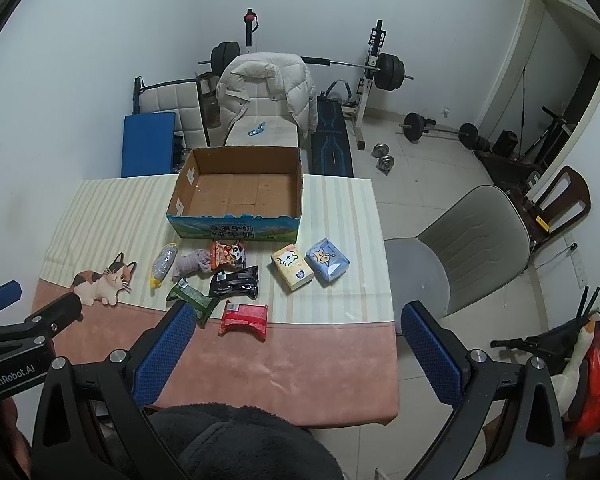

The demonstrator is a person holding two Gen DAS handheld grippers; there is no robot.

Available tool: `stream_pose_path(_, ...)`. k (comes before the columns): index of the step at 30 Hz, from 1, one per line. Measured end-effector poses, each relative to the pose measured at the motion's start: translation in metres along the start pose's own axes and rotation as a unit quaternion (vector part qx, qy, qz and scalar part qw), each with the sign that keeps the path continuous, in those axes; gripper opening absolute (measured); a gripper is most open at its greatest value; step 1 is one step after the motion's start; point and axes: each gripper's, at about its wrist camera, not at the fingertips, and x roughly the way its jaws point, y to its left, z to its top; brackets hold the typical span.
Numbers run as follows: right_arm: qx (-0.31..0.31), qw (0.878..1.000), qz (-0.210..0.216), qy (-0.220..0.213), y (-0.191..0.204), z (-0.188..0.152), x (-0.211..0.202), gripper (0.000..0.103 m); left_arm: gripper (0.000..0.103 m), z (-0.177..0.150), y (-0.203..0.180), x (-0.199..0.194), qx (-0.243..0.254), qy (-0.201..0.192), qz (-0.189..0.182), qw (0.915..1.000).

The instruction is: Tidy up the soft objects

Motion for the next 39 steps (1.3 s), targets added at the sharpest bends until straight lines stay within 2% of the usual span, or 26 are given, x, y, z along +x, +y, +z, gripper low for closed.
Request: stream_pose_path(39,0.000,1.000,0.003,0.003,0.002,0.009,0.004,0.103,0.103,-0.003,0.000,0.004,0.002,-0.001,0.001,1.0000)
